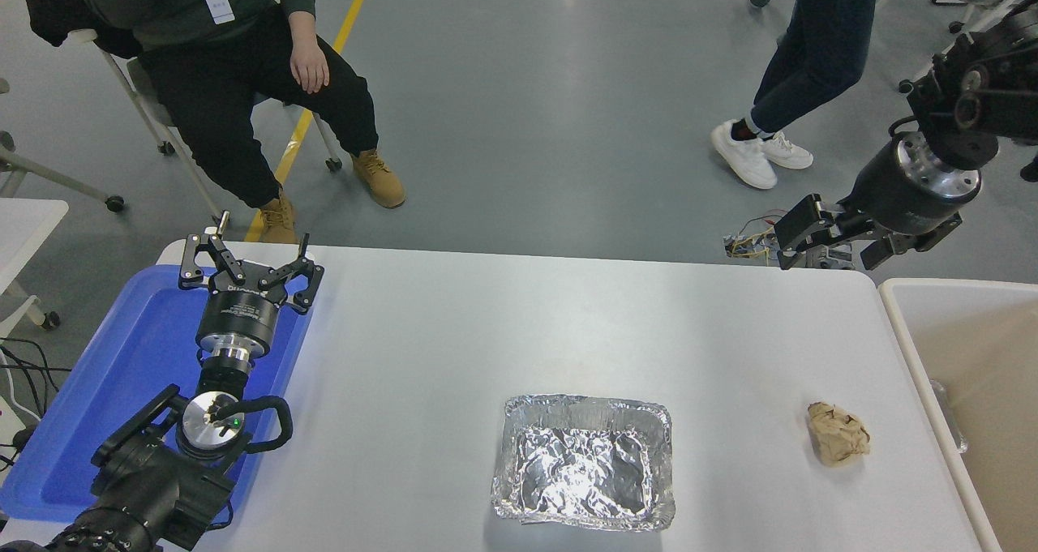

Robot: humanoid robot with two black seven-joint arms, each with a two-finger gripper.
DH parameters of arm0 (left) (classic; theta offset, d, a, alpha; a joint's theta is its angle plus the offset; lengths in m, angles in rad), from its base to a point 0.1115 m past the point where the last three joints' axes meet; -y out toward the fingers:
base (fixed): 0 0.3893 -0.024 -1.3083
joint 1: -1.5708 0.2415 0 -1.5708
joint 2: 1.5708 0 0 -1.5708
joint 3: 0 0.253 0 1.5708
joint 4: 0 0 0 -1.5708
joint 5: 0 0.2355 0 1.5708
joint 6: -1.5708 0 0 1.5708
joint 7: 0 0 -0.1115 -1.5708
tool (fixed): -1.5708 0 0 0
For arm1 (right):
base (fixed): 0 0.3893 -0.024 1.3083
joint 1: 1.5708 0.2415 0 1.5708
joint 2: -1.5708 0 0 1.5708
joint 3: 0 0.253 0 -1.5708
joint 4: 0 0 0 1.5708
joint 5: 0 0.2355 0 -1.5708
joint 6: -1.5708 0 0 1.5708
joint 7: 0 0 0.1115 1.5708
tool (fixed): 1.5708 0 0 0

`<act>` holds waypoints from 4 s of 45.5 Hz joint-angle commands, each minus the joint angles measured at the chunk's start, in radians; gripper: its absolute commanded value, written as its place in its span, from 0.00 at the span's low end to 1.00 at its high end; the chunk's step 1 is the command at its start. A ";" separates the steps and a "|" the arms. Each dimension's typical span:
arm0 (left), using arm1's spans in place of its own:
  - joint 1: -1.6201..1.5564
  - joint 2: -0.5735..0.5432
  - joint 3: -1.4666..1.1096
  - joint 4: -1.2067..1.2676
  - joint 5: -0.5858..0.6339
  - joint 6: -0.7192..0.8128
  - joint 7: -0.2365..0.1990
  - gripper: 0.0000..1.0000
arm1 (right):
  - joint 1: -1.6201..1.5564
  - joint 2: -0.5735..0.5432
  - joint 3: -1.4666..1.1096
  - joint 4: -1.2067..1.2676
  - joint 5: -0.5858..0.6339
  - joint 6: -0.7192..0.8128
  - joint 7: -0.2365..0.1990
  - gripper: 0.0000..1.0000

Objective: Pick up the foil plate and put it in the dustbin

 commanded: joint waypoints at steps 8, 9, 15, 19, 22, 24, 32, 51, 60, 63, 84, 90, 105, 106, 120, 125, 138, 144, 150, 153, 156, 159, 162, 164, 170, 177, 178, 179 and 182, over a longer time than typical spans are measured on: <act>0.000 0.000 -0.001 0.000 0.000 0.000 -0.001 1.00 | 0.001 -0.001 0.014 0.000 0.001 0.000 0.000 1.00; 0.000 -0.002 -0.001 0.000 0.000 0.000 -0.001 1.00 | 0.001 -0.001 0.014 0.000 0.001 0.000 0.000 1.00; 0.000 0.000 -0.001 0.000 0.000 0.000 -0.001 1.00 | -0.005 0.002 0.015 -0.001 0.001 0.000 0.000 1.00; 0.000 0.000 -0.001 0.000 0.000 0.000 -0.001 1.00 | -0.006 0.007 0.015 -0.002 0.001 0.000 0.000 1.00; 0.000 0.000 -0.001 0.000 0.000 0.000 -0.001 1.00 | -0.008 0.007 0.017 -0.002 0.001 0.000 0.000 1.00; 0.000 0.000 -0.001 0.000 0.000 0.000 -0.001 1.00 | -0.011 0.009 0.015 -0.002 0.001 0.000 0.000 1.00; 0.000 0.000 -0.001 0.000 0.000 0.000 -0.001 1.00 | -0.022 0.004 0.015 -0.002 0.001 0.000 0.000 1.00; 0.000 0.000 -0.001 0.000 0.000 0.000 -0.001 1.00 | -0.028 0.006 0.019 -0.017 0.001 0.000 0.000 1.00; 0.000 -0.002 0.001 0.000 0.000 0.000 -0.001 1.00 | -0.040 0.002 -0.003 -0.038 0.021 0.000 0.002 1.00; 0.000 0.000 0.001 0.000 0.000 0.000 0.000 1.00 | -0.043 0.001 -0.014 -0.063 0.033 0.000 0.002 1.00; 0.000 0.000 0.001 0.000 0.000 0.000 -0.001 1.00 | -0.025 -0.045 -0.038 -0.115 0.067 0.000 0.005 1.00; 0.000 0.000 -0.001 0.000 0.000 0.000 -0.001 1.00 | -0.025 -0.045 -0.021 -0.104 0.068 0.000 0.005 1.00; 0.000 0.000 0.001 0.000 0.000 0.000 -0.001 1.00 | -0.049 -0.019 0.025 -0.077 0.067 0.000 0.005 1.00; 0.000 0.000 0.001 0.000 0.000 0.000 -0.001 1.00 | -0.049 -0.017 0.026 -0.075 0.067 0.000 0.005 1.00; 0.000 0.000 -0.001 0.000 0.000 0.000 -0.001 1.00 | -0.072 -0.010 0.089 0.032 0.055 0.000 0.005 1.00; 0.000 0.000 -0.001 0.000 0.000 0.000 -0.001 1.00 | -0.104 0.009 0.114 0.071 0.052 0.000 0.005 1.00; 0.000 0.000 -0.001 0.000 0.000 0.000 -0.001 1.00 | -0.256 0.088 0.169 0.063 0.050 -0.011 0.005 1.00; 0.000 0.000 -0.001 0.000 0.000 0.000 -0.001 1.00 | -0.328 0.099 0.172 0.063 0.052 -0.078 0.005 1.00; 0.000 0.000 0.001 0.000 0.000 0.000 -0.001 1.00 | -0.382 0.110 0.173 0.063 0.059 -0.133 0.005 1.00; 0.000 0.000 -0.001 0.000 0.000 0.000 -0.001 1.00 | -0.405 0.113 0.173 0.063 0.065 -0.161 0.005 1.00; 0.000 0.000 -0.001 0.000 0.000 0.000 0.000 1.00 | -0.433 0.114 0.177 0.063 0.068 -0.189 0.003 1.00; 0.000 0.000 0.001 0.000 0.000 0.000 -0.001 1.00 | -0.462 0.122 0.189 0.063 0.068 -0.215 0.003 1.00; 0.000 0.000 0.001 0.000 0.000 0.000 -0.001 1.00 | -0.492 0.127 0.192 0.061 0.068 -0.244 0.003 1.00; 0.000 -0.002 0.001 0.000 0.000 0.000 -0.001 1.00 | -0.506 0.128 0.193 0.061 0.070 -0.265 0.003 1.00; 0.000 0.000 -0.001 0.000 0.000 0.000 -0.001 1.00 | -0.543 0.144 0.198 0.060 0.072 -0.319 0.005 1.00; 0.000 0.000 0.001 0.000 0.000 0.000 -0.001 1.00 | -0.606 0.147 0.282 0.054 0.070 -0.370 0.005 1.00; 0.000 0.000 -0.001 0.000 0.000 0.000 -0.001 1.00 | -0.612 0.147 0.288 0.051 0.070 -0.374 0.005 1.00; 0.000 0.000 0.001 0.000 0.000 0.000 -0.001 1.00 | -0.621 0.148 0.292 0.046 0.070 -0.377 0.005 1.00; 0.000 0.000 0.001 0.000 0.000 0.000 -0.001 1.00 | -0.634 0.157 0.293 0.041 0.070 -0.382 0.005 1.00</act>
